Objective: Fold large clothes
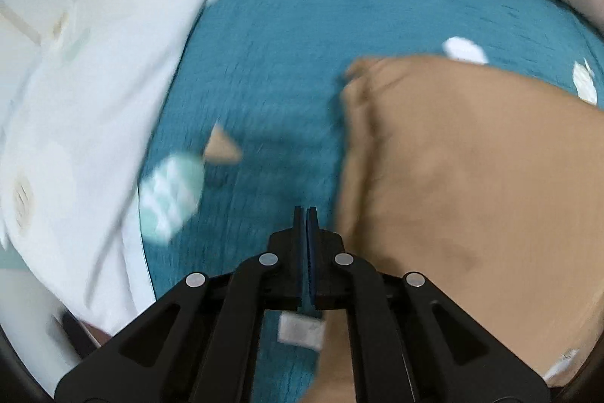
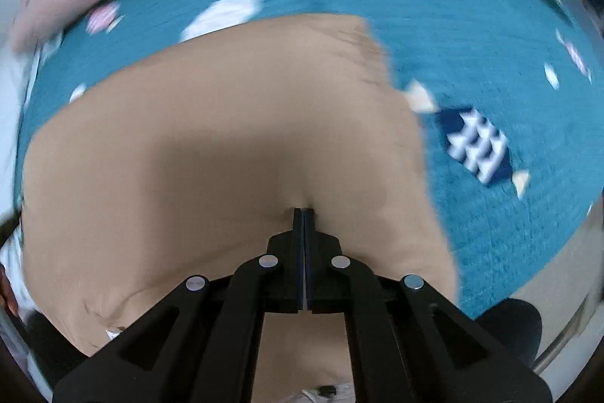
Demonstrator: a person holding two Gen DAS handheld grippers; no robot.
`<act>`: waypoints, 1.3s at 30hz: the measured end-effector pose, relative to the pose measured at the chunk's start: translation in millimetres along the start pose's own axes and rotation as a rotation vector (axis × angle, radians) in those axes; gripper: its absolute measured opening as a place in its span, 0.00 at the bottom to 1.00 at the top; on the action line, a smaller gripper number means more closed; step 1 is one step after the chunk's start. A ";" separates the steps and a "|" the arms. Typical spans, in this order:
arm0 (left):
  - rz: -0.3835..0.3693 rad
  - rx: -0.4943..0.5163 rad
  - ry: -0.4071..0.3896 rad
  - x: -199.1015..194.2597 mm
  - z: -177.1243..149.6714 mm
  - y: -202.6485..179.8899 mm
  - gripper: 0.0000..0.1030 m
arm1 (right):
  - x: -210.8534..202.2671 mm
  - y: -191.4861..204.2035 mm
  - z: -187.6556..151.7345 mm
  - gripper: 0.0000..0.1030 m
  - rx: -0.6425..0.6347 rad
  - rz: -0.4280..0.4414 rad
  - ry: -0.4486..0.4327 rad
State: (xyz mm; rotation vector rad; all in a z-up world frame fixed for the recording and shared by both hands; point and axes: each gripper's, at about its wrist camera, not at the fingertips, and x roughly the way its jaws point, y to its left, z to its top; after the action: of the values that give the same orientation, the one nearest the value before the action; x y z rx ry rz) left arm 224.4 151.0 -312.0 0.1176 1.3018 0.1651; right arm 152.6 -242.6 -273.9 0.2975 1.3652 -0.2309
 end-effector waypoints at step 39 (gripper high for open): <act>-0.329 0.116 -0.002 -83.5 -116.9 -54.5 0.03 | -35.6 15.1 -115.2 0.06 -0.061 0.183 0.088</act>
State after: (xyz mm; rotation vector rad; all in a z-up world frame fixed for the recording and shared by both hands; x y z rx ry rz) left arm 93.2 81.0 -273.3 0.0017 1.3104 -0.1915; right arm 44.4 -189.6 -258.2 0.3828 1.4201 -0.0243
